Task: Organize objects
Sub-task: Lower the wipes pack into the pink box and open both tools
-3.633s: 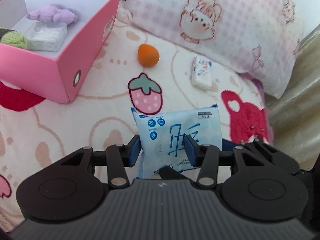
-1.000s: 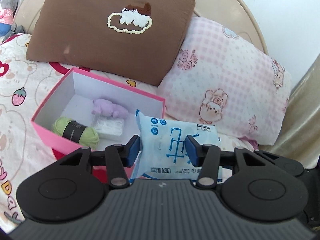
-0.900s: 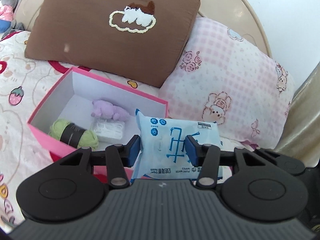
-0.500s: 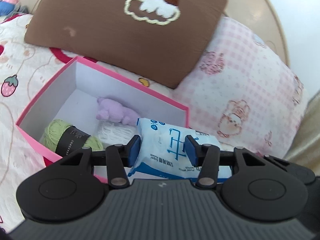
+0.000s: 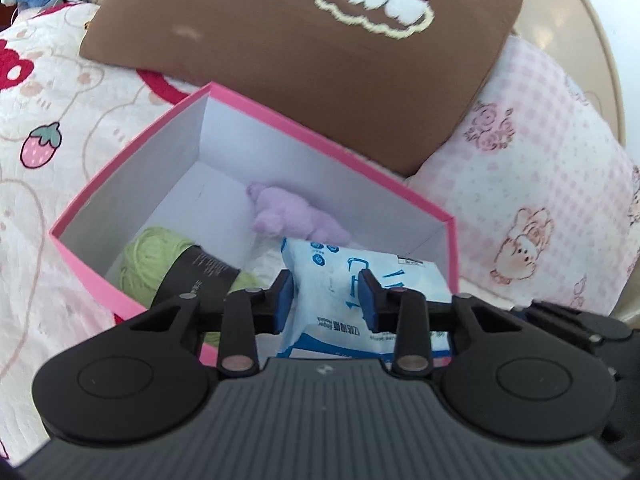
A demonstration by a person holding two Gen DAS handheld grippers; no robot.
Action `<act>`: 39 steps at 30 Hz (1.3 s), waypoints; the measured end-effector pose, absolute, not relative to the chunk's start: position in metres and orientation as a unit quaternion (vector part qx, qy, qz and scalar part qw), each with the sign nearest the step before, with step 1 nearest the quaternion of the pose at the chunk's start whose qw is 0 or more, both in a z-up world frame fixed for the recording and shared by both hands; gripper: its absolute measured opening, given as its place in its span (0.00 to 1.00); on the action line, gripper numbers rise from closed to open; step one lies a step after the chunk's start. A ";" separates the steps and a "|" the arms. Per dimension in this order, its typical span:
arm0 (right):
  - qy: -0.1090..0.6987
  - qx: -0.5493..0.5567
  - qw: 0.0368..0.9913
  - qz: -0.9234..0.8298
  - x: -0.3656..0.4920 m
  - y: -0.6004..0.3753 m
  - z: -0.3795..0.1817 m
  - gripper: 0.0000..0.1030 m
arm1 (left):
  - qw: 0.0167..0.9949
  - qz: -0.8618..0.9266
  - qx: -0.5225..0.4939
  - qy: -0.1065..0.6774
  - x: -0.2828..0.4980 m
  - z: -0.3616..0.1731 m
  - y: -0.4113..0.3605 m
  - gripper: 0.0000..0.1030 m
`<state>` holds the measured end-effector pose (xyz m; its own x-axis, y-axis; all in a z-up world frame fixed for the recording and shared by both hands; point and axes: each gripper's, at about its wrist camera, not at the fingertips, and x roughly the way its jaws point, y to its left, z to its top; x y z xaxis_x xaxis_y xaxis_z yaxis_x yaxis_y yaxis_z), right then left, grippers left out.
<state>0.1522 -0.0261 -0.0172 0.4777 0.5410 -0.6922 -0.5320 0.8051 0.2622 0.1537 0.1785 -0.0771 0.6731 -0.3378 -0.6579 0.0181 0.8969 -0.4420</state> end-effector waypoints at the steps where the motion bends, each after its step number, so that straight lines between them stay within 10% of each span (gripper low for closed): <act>1: 0.405 0.008 0.859 0.314 0.153 -0.027 -0.019 0.86 | 0.892 -0.097 -0.198 0.396 0.156 -0.080 0.178 0.26; 9: 0.423 0.000 0.850 0.313 0.168 -0.019 -0.035 0.44 | 0.892 -0.127 -0.194 0.388 0.166 -0.082 0.163 0.24; 26: 0.426 -0.032 0.859 0.284 0.148 -0.024 -0.025 0.48 | 0.890 -0.067 -0.134 0.430 0.158 -0.083 0.143 0.25; 39: 0.405 -0.058 0.860 0.305 0.103 -0.040 0.021 0.67 | 0.880 -0.039 -0.070 0.468 0.112 -0.008 0.131 0.85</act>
